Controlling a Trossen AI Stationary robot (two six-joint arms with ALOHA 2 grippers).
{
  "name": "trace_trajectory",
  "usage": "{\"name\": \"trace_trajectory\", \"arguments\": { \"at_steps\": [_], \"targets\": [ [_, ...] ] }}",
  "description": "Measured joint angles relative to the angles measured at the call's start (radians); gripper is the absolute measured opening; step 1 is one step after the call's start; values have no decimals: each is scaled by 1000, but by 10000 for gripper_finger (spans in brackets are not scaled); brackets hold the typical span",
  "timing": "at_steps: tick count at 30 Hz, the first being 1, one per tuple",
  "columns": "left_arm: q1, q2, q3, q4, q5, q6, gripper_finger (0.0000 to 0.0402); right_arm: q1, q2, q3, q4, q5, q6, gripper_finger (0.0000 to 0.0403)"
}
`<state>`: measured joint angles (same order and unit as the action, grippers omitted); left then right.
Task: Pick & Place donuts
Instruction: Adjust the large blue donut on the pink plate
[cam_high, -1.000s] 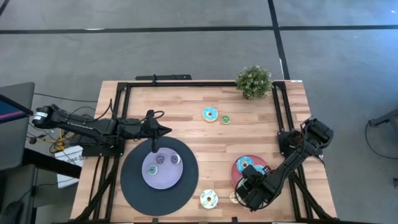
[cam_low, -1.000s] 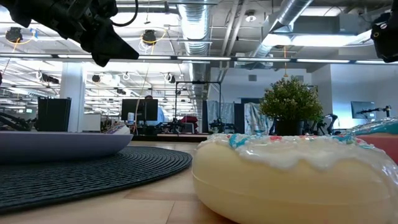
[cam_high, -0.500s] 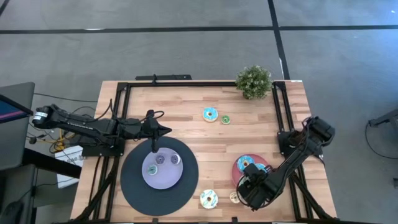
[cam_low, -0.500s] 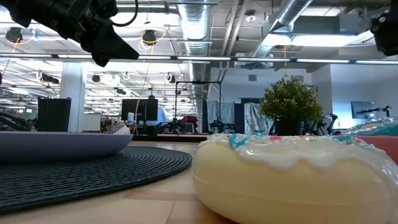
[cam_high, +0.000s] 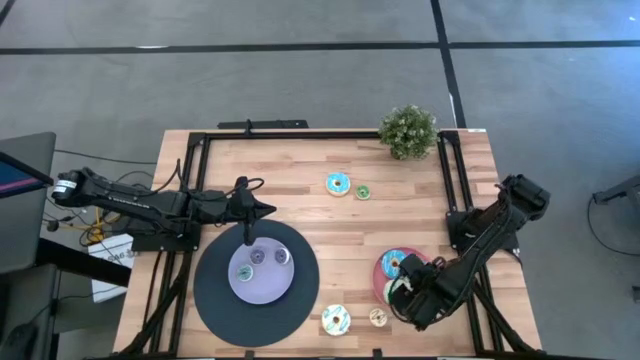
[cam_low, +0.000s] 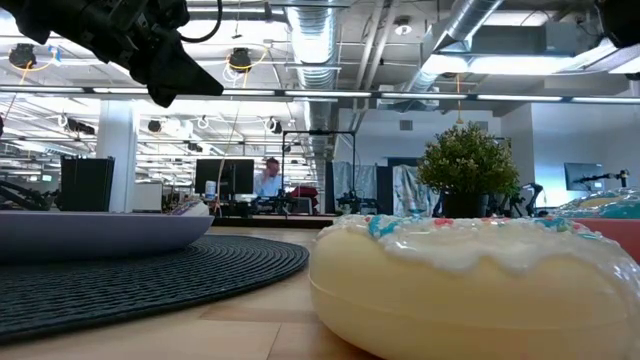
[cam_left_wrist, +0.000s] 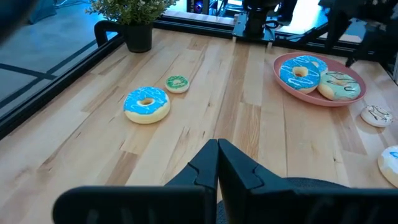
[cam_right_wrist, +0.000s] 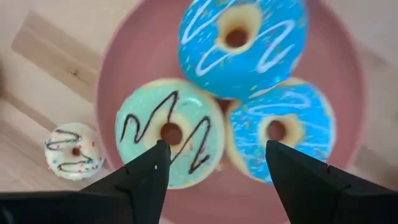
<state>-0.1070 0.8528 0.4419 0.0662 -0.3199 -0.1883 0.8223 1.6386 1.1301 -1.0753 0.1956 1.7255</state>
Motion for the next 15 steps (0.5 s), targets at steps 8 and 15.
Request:
{"name": "trace_trajectory", "arguments": {
  "at_steps": [8, 15],
  "targets": [
    [0, 0, 0, 0, 0, 0, 0, -41, -14, -2, -120, 40, 3, 236],
    [0, 0, 0, 0, 0, -1, 0, -123, -16, -67, -49, -4, -88, 172]
  ]
}}
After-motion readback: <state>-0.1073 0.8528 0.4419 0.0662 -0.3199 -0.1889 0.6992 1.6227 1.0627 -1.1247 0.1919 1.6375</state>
